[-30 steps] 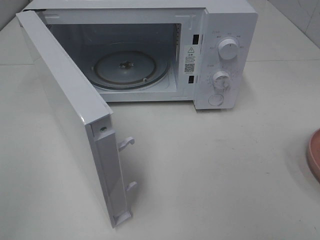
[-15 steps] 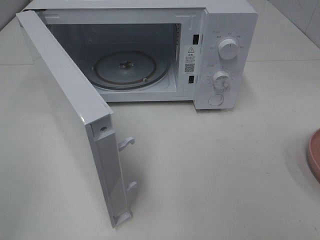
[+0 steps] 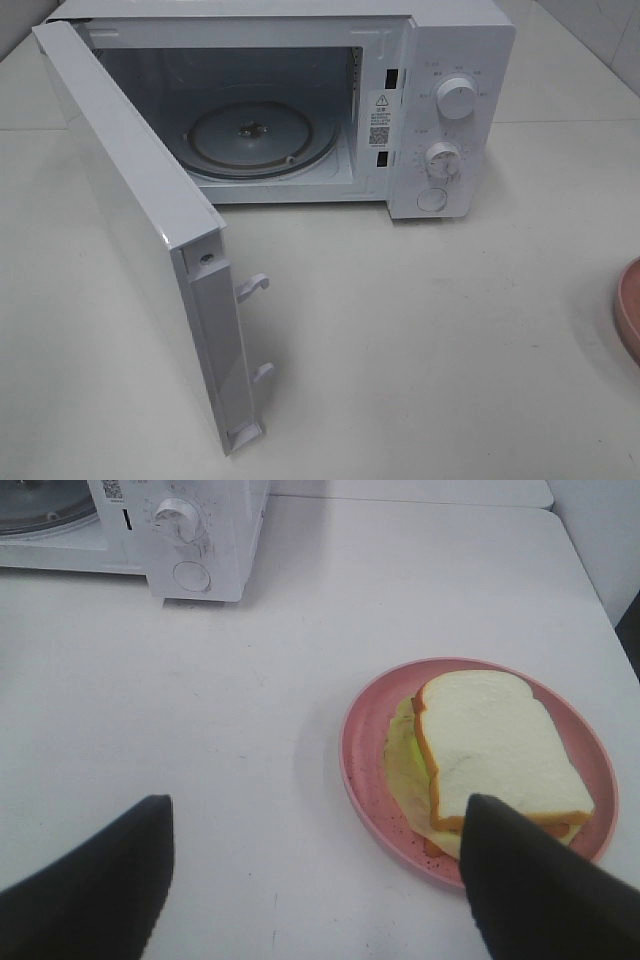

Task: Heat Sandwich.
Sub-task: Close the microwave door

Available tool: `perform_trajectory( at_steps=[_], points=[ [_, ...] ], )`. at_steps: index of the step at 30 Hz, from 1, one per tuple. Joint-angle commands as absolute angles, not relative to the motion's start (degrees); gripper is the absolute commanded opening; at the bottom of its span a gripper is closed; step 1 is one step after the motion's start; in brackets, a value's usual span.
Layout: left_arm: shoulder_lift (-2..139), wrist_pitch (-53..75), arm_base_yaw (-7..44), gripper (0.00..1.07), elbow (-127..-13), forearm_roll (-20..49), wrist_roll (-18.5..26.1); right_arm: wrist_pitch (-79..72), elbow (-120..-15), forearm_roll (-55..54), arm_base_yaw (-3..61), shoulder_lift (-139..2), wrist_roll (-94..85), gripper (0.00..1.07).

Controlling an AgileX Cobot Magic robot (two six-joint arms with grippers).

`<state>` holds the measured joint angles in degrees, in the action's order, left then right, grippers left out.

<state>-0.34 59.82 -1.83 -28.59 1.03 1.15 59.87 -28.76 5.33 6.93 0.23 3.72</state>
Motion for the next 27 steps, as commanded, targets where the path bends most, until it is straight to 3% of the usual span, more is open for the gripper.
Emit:
perform_trajectory(
  at_steps=[1,27],
  points=[
    [-1.7,59.3,-2.1,0.98,-28.4,0.9,1.1,59.6,-28.9,5.2,6.5,1.8,3.1,0.76],
    [-1.7,59.3,-2.1,0.98,-28.4,0.9,1.1,59.6,-28.9,5.2,6.6,1.8,3.1,0.76]
  ],
)
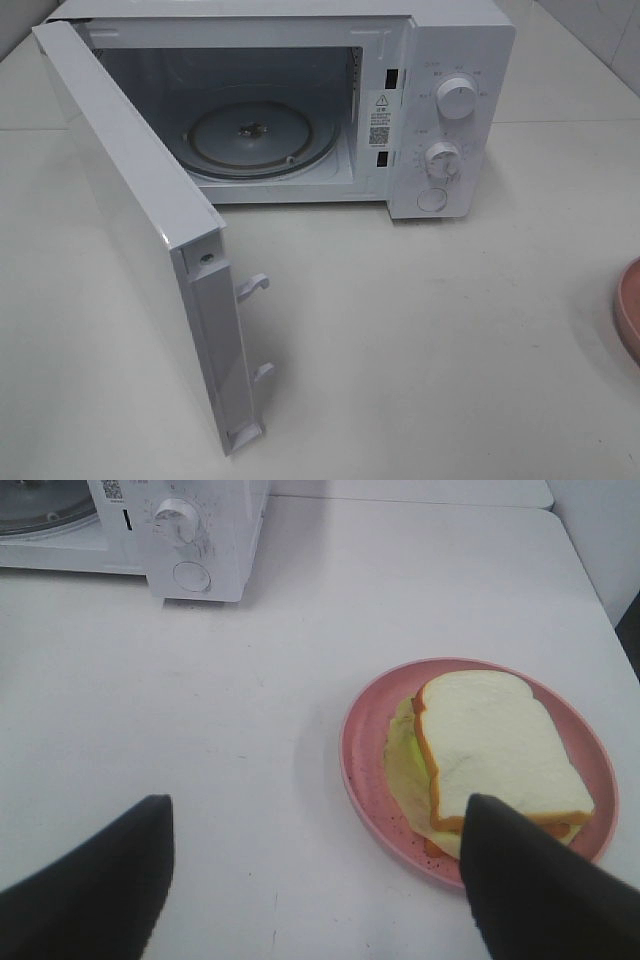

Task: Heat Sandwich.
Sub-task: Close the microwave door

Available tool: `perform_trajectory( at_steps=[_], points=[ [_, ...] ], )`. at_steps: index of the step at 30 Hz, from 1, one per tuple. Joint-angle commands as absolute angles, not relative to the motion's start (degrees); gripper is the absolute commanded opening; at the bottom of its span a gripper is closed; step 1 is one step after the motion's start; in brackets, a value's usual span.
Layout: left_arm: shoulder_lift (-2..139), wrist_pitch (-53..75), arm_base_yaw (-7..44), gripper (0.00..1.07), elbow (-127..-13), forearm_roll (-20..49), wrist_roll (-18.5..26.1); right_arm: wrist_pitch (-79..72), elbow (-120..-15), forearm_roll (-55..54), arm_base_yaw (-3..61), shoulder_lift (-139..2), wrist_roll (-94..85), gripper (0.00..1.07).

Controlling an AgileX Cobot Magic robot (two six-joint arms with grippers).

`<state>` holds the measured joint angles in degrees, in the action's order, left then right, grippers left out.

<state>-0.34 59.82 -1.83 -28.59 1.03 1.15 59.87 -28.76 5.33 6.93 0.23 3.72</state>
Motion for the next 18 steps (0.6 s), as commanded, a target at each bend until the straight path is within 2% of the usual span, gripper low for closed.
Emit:
perform_trajectory(
  at_steps=[1,18],
  points=[
    [-1.7,59.3,-2.1,0.98,-28.4,0.9,1.1,59.6,-28.9,5.2,6.6,1.8,3.1,0.76],
    [1.1,58.5,-2.1,0.98,-29.0,1.5,1.0,59.6,-28.9,5.2,6.6,1.8,3.1,0.76]
  ],
)
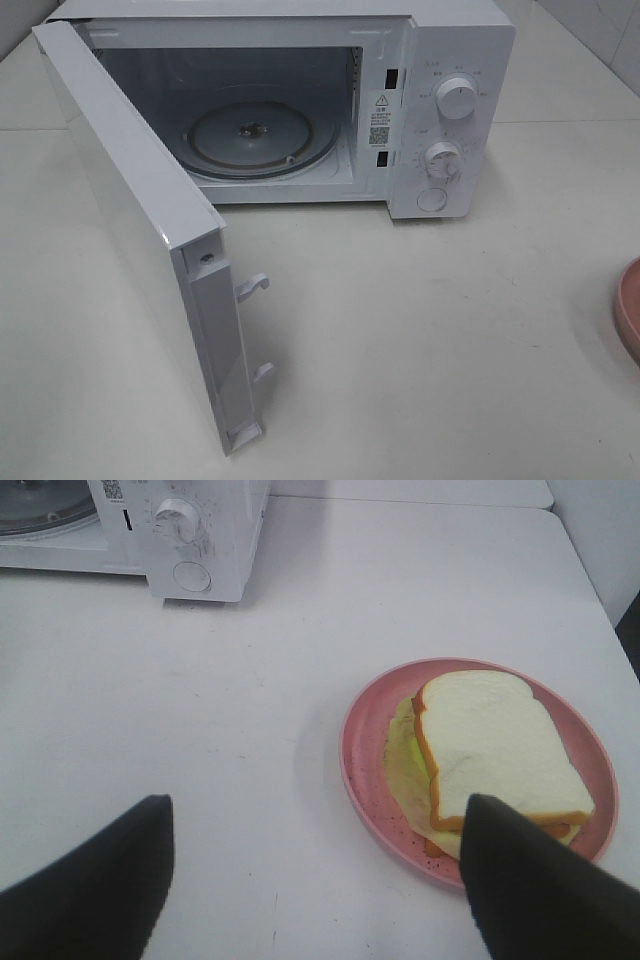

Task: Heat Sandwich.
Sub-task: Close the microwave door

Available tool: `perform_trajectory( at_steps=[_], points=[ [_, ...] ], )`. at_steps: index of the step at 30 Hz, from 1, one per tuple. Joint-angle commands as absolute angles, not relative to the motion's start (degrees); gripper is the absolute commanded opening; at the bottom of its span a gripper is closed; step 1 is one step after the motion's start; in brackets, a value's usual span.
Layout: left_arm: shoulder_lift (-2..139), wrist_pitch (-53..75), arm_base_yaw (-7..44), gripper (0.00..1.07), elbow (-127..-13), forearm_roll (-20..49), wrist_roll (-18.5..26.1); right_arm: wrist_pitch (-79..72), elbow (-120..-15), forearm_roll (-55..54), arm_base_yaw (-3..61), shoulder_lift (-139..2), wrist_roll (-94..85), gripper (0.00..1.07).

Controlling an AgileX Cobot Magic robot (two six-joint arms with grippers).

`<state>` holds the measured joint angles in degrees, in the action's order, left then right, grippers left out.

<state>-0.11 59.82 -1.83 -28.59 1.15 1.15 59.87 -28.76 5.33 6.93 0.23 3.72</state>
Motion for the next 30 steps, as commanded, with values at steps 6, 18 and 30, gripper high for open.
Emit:
perform_trajectory(
  at_steps=[6,18,30],
  points=[
    [6.8,53.5,-2.1,0.90,-30.5,1.4,1.2,59.6,-28.9,5.2,6.6,1.8,3.1,0.76],
    [21.6,42.9,-2.1,0.31,-30.2,1.5,1.0,59.6,-28.9,5.2,6.6,1.8,3.1,0.76],
    [31.9,18.4,-1.9,0.00,-19.8,0.6,1.3,59.6,-28.9,5.2,6.6,1.8,3.1,0.76]
  ],
)
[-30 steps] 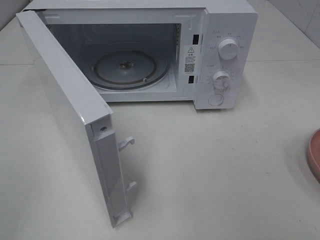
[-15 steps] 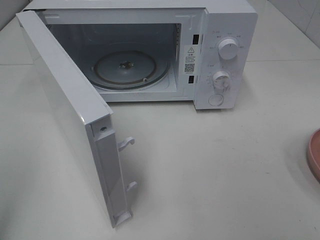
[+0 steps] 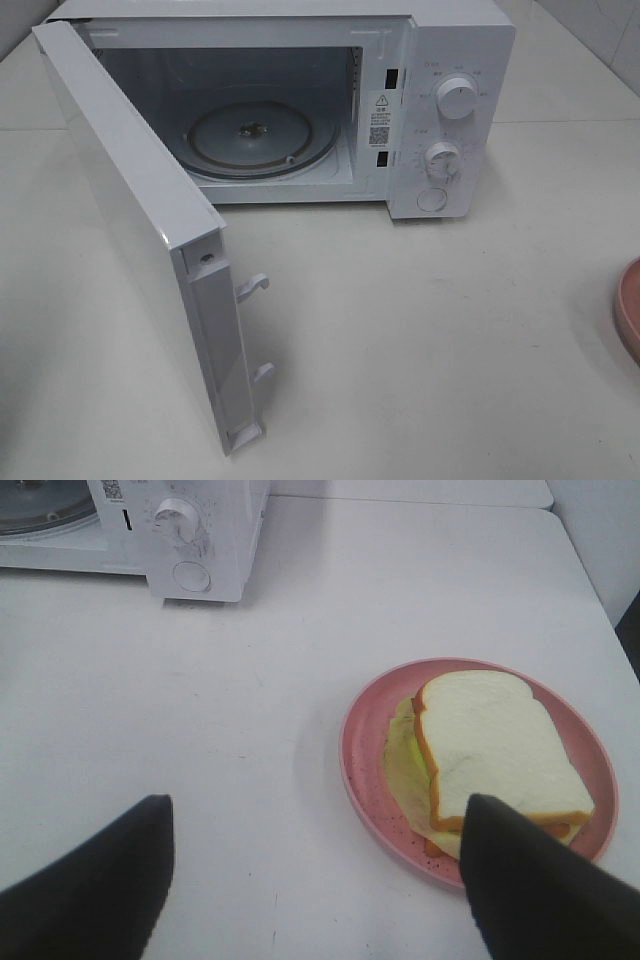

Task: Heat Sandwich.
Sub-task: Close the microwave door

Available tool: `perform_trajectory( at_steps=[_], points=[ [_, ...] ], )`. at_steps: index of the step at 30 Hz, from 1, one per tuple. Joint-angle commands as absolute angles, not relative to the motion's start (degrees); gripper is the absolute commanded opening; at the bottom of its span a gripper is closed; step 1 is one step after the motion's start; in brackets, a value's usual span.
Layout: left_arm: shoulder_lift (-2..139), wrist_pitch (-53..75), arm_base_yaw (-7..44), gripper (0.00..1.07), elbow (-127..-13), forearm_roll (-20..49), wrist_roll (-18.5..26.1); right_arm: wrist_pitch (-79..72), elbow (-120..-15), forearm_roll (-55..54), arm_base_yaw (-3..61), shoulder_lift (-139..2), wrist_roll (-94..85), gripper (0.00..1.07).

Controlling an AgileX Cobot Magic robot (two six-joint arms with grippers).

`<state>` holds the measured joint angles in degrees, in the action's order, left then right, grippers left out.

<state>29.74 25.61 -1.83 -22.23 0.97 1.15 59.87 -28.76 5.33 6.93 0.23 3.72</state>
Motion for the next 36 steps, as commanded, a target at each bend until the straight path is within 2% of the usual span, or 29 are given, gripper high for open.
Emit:
perform_trajectory(
  at_steps=[1,2,6,15,19,21,30,36],
  points=[
    [32.8,15.8,-1.9,0.00,-19.0,0.4,1.3,59.6,-28.9,5.2,6.6,1.8,3.1,0.76],
    [32.8,15.8,-1.9,0.00,-19.0,0.4,1.3,59.6,-28.9,5.2,6.6,1.8,3.1,0.76],
    [40.0,0.0,-1.9,0.00,-14.5,0.0,4.0,59.6,-28.9,5.2,6.6,1.8,3.1,0.76],
    [51.2,-19.6,-1.8,0.00,-12.3,0.0,3.8,59.6,-28.9,5.2,6.6,1.8,3.1,0.76],
    [56.7,-27.3,-1.8,0.00,-12.3,-2.1,3.1,59.6,-28.9,5.2,6.6,1.8,3.1,0.76],
    [60.6,-30.6,-0.3,0.00,-12.4,-2.9,1.1,59.6,-28.9,5.2,6.6,1.8,3.1,0.76],
    [70.3,-37.1,8.8,0.00,-14.2,-4.8,1.0,59.6,-28.9,5.2,6.6,1.8,3.1,0.76],
    [74.7,-38.3,12.8,0.00,-16.7,-4.8,1.0,59.6,-28.9,5.2,6.6,1.8,3.1,0.76]
  ],
)
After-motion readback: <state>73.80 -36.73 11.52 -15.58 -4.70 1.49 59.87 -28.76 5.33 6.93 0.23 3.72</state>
